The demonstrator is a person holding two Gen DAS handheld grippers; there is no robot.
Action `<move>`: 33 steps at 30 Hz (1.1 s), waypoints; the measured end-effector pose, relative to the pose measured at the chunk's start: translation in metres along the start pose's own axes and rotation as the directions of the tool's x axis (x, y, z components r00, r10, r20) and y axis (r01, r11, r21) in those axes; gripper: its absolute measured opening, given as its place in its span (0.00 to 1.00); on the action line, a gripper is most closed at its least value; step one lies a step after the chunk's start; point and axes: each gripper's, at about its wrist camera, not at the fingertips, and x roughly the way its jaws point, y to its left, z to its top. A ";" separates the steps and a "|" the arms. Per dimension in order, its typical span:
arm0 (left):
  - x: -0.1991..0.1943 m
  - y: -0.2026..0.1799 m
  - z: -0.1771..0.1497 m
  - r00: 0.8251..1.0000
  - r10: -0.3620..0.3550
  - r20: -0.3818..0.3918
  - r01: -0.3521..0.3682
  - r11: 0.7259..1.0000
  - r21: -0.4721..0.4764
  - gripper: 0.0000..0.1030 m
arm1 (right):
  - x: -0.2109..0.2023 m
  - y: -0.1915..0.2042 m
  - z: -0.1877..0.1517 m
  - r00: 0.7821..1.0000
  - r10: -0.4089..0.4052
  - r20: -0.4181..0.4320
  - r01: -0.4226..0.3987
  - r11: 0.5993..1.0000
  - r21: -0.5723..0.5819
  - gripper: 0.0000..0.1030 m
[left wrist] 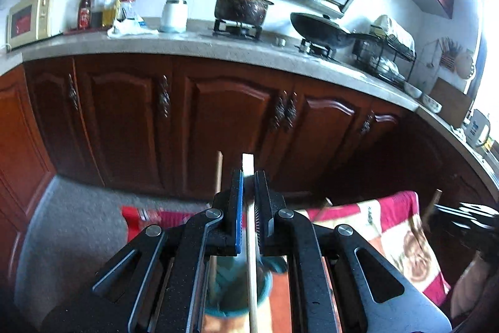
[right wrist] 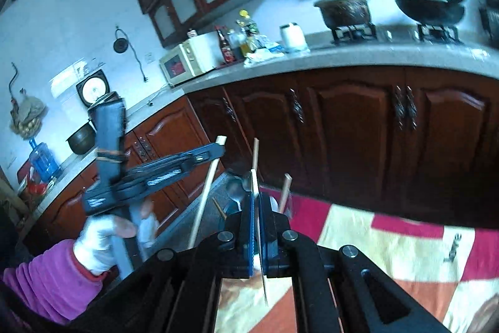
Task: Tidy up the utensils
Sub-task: 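Lift both held chopsticks and carry them over the cup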
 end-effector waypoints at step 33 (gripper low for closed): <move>0.002 0.079 -0.036 1.000 0.023 0.000 -0.023 0.996 -0.092 0.06 | 0.201 0.058 -0.160 0.871 0.024 -0.490 -0.157 0.960 -0.233 0.25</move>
